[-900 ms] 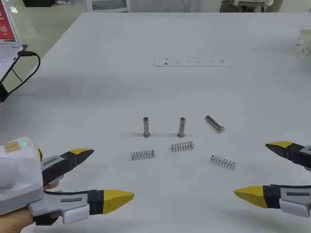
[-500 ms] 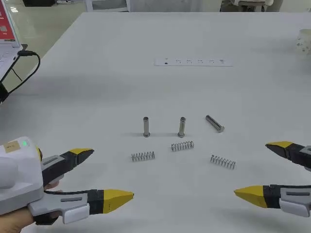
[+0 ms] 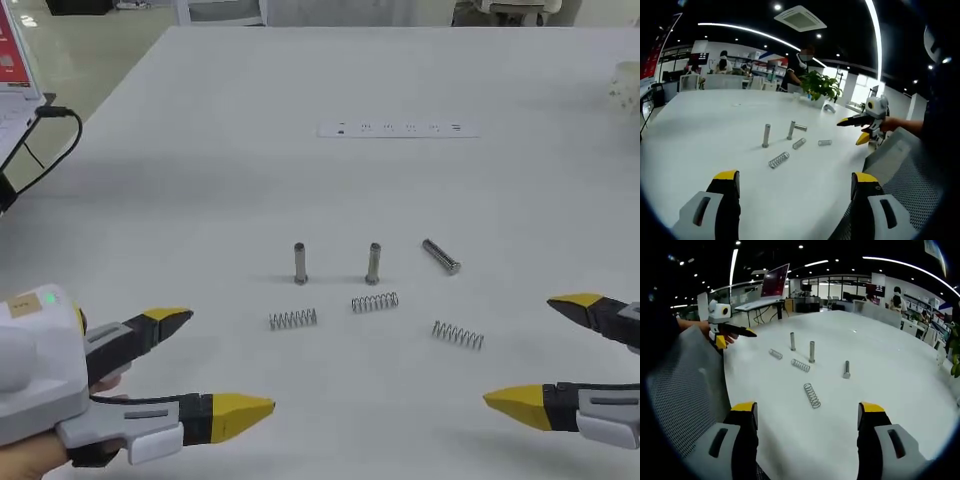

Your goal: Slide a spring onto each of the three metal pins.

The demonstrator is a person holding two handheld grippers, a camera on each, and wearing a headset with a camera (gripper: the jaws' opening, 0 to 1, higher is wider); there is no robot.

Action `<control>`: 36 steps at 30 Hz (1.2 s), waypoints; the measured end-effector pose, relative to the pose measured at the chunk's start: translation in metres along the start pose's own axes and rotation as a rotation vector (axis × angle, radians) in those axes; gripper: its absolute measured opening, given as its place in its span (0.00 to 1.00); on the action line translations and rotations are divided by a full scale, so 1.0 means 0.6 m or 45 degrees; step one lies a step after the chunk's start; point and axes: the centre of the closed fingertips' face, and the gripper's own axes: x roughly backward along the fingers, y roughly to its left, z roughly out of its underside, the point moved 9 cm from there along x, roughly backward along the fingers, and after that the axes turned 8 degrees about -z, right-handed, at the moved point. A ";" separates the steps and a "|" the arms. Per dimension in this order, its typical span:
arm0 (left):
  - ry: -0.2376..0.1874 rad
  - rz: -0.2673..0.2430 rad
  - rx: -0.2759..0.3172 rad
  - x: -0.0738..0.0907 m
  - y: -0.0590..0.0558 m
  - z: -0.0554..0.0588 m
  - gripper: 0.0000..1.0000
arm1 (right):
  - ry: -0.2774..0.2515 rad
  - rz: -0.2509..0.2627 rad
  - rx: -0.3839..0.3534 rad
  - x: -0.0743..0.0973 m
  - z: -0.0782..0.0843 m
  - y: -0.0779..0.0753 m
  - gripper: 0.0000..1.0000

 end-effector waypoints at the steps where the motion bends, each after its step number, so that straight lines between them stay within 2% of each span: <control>1: -0.001 0.000 -0.001 0.000 0.000 0.000 0.89 | 0.002 0.000 0.002 0.000 0.000 0.000 0.82; 36: -0.001 -0.005 -0.003 0.000 0.000 0.000 0.90 | 0.011 -0.007 -0.007 -0.003 0.004 -0.001 0.82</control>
